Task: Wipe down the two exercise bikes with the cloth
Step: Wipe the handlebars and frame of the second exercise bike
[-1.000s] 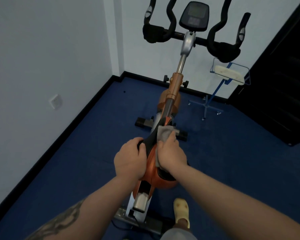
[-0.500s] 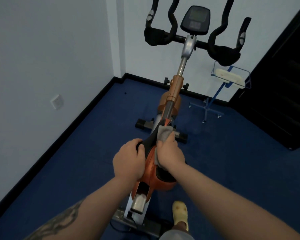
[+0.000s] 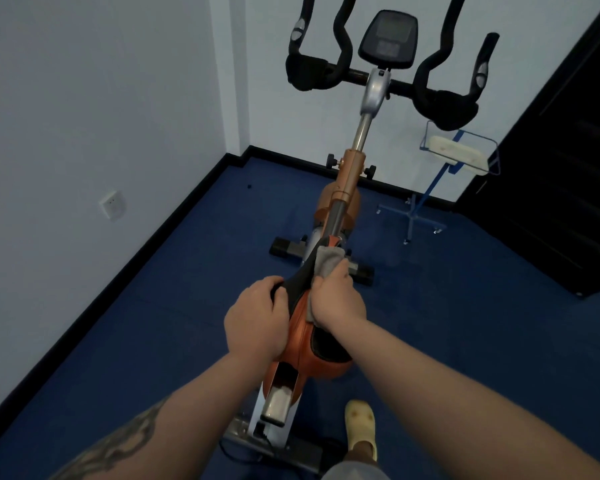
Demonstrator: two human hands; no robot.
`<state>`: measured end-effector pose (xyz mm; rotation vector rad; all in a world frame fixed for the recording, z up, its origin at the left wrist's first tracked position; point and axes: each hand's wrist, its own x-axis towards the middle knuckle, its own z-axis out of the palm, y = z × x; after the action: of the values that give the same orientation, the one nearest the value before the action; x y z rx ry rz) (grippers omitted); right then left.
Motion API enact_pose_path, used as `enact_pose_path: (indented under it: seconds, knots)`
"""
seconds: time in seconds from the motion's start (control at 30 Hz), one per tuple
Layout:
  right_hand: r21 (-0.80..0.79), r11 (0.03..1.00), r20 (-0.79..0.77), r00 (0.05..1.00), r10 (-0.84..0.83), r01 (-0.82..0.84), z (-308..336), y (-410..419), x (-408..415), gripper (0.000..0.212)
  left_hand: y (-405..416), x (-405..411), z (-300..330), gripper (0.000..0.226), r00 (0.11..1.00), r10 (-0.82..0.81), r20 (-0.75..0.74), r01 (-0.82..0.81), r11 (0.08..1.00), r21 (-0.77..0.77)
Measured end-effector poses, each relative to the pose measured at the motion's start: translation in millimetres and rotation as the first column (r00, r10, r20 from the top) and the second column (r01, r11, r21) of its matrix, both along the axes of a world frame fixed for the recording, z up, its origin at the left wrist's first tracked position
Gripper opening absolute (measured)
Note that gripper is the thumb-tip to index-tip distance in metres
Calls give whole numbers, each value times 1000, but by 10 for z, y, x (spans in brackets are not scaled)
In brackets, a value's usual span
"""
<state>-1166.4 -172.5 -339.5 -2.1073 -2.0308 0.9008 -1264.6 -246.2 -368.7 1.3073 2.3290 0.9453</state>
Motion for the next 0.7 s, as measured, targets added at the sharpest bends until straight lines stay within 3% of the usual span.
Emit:
enact_pose_path:
  seconds: [0.1, 0.27, 0.4, 0.5, 0.7]
  knots:
    - [25, 1000, -8, 1000, 8, -8, -11, -76, 53, 64, -7, 9, 2, 31, 1000, -6, 4, 6, 1000, -1]
    - [195, 975, -30, 993, 117, -109, -86, -377, 229, 61, -1, 6, -1, 32, 1000, -2, -1, 2, 1000, 16]
    - [43, 998, -41, 998, 42, -40, -15, -71, 88, 61, 0, 4, 15, 31, 1000, -13, 7, 13, 1000, 2]
    - [23, 999, -28, 999, -24, 25, 1, -3, 28, 61, -4, 6, 15, 31, 1000, -11, 13, 12, 1000, -4]
    - [221, 971, 28, 996, 90, -94, -105, -496, 208, 60, -8, 11, 8, 31, 1000, 1, -1, -1, 1000, 16]
